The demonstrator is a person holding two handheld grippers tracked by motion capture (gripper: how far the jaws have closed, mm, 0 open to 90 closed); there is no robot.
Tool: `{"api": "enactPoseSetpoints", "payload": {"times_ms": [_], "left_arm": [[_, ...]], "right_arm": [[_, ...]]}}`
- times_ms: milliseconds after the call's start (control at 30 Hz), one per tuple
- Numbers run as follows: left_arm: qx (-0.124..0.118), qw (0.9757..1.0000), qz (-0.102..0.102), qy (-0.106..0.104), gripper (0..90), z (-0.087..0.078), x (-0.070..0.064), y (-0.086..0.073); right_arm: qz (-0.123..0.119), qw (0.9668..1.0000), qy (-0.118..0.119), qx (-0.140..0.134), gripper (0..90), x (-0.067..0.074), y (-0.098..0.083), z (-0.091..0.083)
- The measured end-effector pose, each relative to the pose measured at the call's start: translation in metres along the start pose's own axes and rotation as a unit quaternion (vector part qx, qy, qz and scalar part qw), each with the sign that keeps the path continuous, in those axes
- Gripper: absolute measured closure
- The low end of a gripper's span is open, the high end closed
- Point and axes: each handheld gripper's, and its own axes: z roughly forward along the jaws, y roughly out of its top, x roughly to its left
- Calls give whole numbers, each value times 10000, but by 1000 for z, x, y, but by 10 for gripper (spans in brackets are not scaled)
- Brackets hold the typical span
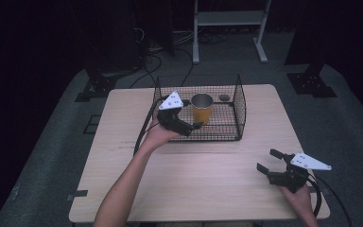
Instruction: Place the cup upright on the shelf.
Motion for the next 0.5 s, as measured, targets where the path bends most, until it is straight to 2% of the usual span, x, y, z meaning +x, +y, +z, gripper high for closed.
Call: {"api": "enactPoseSetpoints", "payload": {"times_ms": [233, 500], "left_arm": [[55, 9999, 75, 37, 0, -4, -8, -5], [27, 10000, -2, 71, 0, -13, -11, -15]], "right_arm": [[-16, 10000, -8, 13, 132, 0, 0, 0], [-13, 10000, -16, 15, 133, 0, 0, 0]]}}
